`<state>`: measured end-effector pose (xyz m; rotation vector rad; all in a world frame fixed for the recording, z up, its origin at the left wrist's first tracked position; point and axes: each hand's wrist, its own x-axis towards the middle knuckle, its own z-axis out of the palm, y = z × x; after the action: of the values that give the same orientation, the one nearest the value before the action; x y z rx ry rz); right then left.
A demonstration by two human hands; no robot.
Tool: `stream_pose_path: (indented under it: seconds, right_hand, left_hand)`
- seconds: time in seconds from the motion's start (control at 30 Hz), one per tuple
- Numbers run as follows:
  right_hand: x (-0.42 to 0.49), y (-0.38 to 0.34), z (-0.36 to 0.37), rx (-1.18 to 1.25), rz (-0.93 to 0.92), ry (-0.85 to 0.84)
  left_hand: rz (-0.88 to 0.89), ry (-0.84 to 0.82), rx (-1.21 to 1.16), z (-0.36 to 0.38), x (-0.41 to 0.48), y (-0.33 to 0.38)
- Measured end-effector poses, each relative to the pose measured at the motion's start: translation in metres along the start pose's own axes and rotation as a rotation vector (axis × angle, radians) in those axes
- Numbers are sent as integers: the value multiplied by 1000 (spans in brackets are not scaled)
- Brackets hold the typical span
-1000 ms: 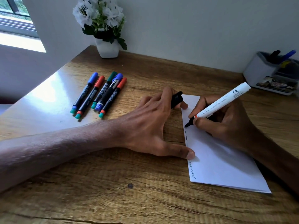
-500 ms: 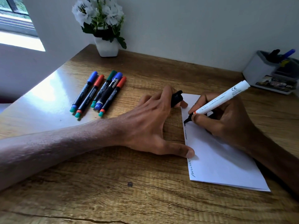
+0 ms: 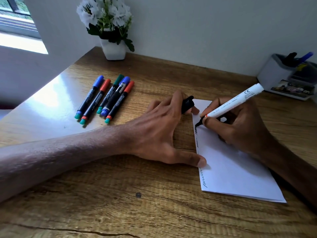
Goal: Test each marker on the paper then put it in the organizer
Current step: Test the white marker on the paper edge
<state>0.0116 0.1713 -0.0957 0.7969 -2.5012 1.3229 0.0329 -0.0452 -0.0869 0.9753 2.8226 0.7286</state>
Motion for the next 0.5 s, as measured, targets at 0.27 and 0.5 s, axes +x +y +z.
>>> stream_pose_path:
  seconds: [0.27,0.5]
  right_hand:
    - [0,1,1,-48,42,54]
    - [0,0,1,-31,69,64]
  left_hand:
    - [-22,-20,15,-3,-2,3]
    - [-27,-30,10,-3,-1,3]
